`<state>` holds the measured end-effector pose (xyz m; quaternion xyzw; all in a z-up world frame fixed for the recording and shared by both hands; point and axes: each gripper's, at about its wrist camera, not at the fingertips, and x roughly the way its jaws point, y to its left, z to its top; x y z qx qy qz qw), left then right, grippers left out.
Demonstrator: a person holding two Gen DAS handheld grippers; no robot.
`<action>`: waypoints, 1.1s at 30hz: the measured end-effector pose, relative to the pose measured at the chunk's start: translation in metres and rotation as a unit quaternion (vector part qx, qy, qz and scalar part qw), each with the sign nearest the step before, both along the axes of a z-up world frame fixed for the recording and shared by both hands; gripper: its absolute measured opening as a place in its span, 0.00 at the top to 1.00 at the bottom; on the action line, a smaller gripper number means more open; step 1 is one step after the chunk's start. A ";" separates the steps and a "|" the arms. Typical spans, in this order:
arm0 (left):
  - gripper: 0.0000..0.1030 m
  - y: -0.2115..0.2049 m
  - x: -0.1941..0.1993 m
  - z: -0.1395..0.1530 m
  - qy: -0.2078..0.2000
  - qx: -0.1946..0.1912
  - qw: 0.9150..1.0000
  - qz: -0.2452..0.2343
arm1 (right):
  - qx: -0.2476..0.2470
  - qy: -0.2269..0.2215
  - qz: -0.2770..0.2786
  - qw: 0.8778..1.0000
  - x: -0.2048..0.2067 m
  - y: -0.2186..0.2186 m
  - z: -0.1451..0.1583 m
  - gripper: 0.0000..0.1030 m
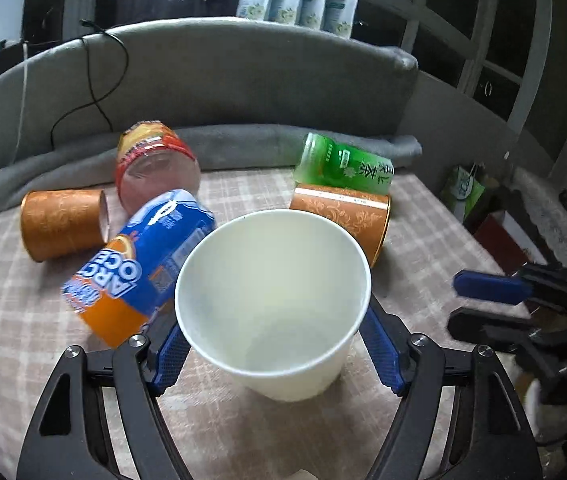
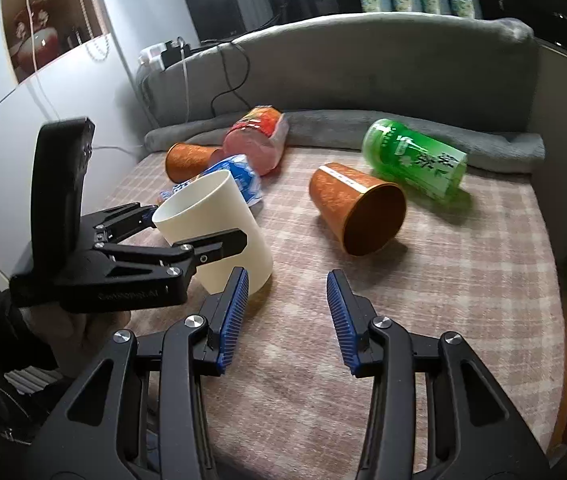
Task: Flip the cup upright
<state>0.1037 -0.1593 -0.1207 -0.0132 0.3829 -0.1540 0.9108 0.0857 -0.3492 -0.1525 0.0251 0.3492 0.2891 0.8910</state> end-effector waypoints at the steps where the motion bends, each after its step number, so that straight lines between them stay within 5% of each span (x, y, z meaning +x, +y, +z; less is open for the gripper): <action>1: 0.26 -0.001 0.000 -0.001 -0.004 0.004 1.000 -0.002 | 0.004 0.000 -0.003 1.000 0.000 -0.002 0.000 0.58; 22: 0.21 0.006 -0.036 0.021 -0.018 0.002 1.000 -0.021 | 0.015 -0.062 -0.048 0.997 -0.031 0.002 0.024 0.58; 26: 0.21 0.024 -0.054 0.034 -0.043 -0.013 0.999 -0.001 | 0.015 -0.094 -0.087 0.992 -0.039 0.003 0.034 0.35; 30: 0.21 0.044 -0.074 0.055 -0.098 -0.015 0.994 0.040 | -0.002 -0.116 -0.127 0.985 -0.044 0.008 0.043 0.33; 33: 0.21 0.056 -0.083 0.070 -0.130 -0.019 0.989 0.063 | -0.006 -0.129 -0.154 0.980 -0.047 0.010 0.049 0.21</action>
